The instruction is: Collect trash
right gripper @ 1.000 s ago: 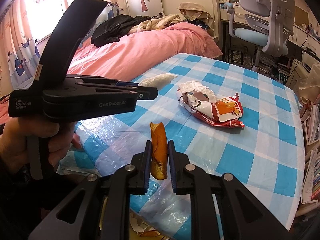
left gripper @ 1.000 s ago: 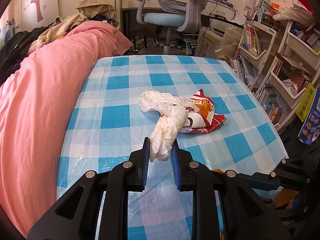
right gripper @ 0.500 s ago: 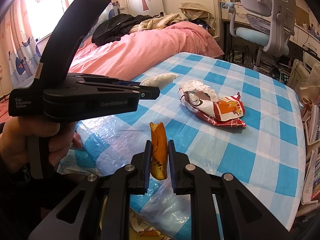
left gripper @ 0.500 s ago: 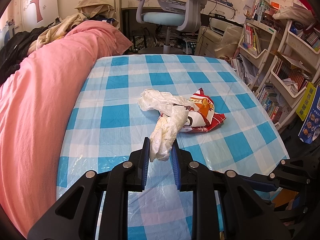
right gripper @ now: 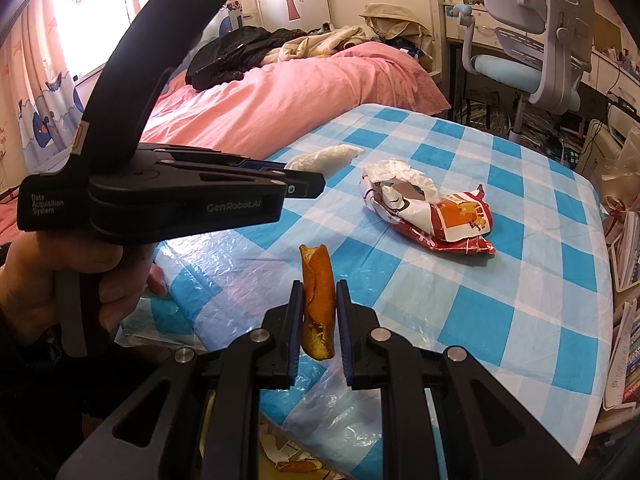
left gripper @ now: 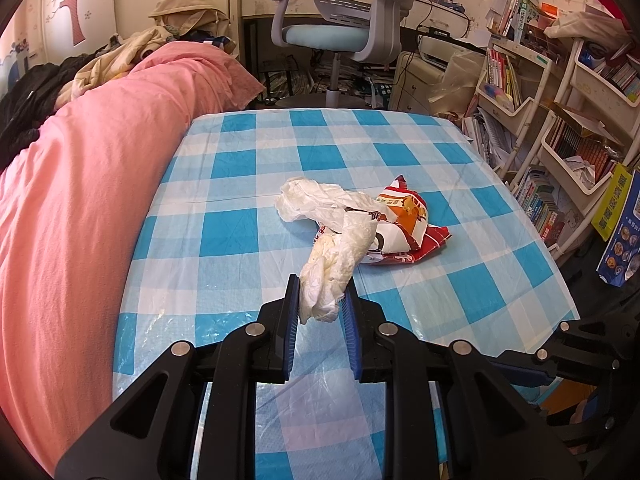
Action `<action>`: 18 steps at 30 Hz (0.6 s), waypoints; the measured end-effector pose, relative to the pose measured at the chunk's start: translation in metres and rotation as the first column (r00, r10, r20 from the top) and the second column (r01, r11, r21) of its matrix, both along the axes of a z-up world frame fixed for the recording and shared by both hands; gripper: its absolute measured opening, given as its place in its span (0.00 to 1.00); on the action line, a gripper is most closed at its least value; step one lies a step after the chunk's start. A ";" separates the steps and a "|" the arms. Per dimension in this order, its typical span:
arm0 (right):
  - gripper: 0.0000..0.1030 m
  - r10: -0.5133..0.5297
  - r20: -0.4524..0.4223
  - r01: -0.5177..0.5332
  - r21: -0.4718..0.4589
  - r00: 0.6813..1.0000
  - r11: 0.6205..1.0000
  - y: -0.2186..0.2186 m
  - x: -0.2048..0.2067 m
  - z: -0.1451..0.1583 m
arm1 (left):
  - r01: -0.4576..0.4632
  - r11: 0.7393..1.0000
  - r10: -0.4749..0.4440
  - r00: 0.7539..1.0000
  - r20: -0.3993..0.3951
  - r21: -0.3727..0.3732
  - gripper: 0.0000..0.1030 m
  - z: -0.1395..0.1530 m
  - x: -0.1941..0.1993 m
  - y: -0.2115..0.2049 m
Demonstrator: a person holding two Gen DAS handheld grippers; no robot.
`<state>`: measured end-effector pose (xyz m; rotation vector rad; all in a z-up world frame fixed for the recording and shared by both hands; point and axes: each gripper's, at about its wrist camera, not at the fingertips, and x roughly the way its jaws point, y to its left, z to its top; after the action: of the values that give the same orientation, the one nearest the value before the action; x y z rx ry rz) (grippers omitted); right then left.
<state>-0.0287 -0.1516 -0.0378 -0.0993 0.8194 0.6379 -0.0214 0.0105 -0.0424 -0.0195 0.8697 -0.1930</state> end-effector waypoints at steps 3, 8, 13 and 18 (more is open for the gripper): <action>0.17 0.002 -0.002 -0.002 0.000 1.000 1.000 0.002 0.000 0.000 | 0.001 1.000 -0.001 1.000 0.000 0.001 0.19 0.000 0.000 0.000; 0.17 0.013 -0.004 -0.013 0.000 1.000 1.000 0.002 -0.001 -0.002 | 0.001 1.000 -0.001 1.000 0.000 0.001 0.19 0.000 0.000 0.000; 0.17 0.023 -0.006 -0.023 0.000 1.000 1.000 0.002 -0.002 -0.002 | 0.002 1.000 -0.002 1.000 0.000 0.002 0.19 0.000 -0.001 -0.001; 0.17 0.032 -0.011 -0.032 -0.001 0.999 0.999 0.003 -0.003 -0.003 | 0.002 1.000 -0.002 1.000 0.001 0.002 0.19 0.000 -0.001 -0.001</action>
<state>-0.0316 -0.1489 -0.0405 -0.1105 0.8302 0.6684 -0.0224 0.0099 -0.0422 -0.0168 0.8691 -0.1939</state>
